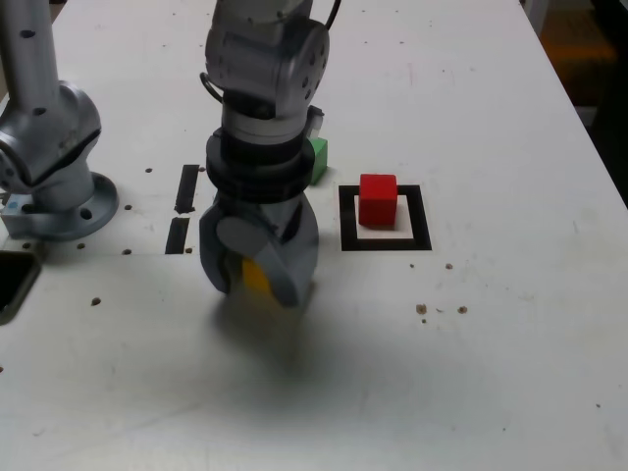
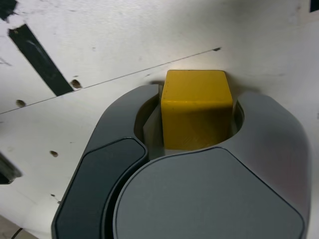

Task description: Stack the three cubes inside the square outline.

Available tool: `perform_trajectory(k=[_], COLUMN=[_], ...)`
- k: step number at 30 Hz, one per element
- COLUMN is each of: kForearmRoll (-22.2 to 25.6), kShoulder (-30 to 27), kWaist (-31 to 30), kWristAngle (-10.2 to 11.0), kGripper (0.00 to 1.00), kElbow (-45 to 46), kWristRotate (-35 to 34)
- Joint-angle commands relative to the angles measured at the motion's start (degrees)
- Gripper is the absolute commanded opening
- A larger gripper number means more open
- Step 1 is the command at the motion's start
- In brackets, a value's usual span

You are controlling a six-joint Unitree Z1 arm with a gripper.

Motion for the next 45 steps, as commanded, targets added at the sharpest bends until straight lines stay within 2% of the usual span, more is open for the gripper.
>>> perform_trajectory(k=[1, 13, 20, 28, 36, 45], kForearmRoll=[0.9, 11.8, 17.2, 18.1, 16.5, 15.3], kShoulder=[-0.9, -3.9, -2.6, -0.1, 2.0, 4.6], kWaist=[-0.1, -0.1, 2.3, 8.0, 15.1, 16.8], kWristAngle=[0.4, 5.7, 5.9, 4.6, 4.4, 4.3], kGripper=[0.18, 0.18, 0.18, 0.18, 0.18, 0.18], kElbow=[-0.4, -7.9, -16.6, -23.2, -24.1, -25.4], kWristRotate=[-0.4, -5.2, -3.2, 1.5, 6.6, 8.2])
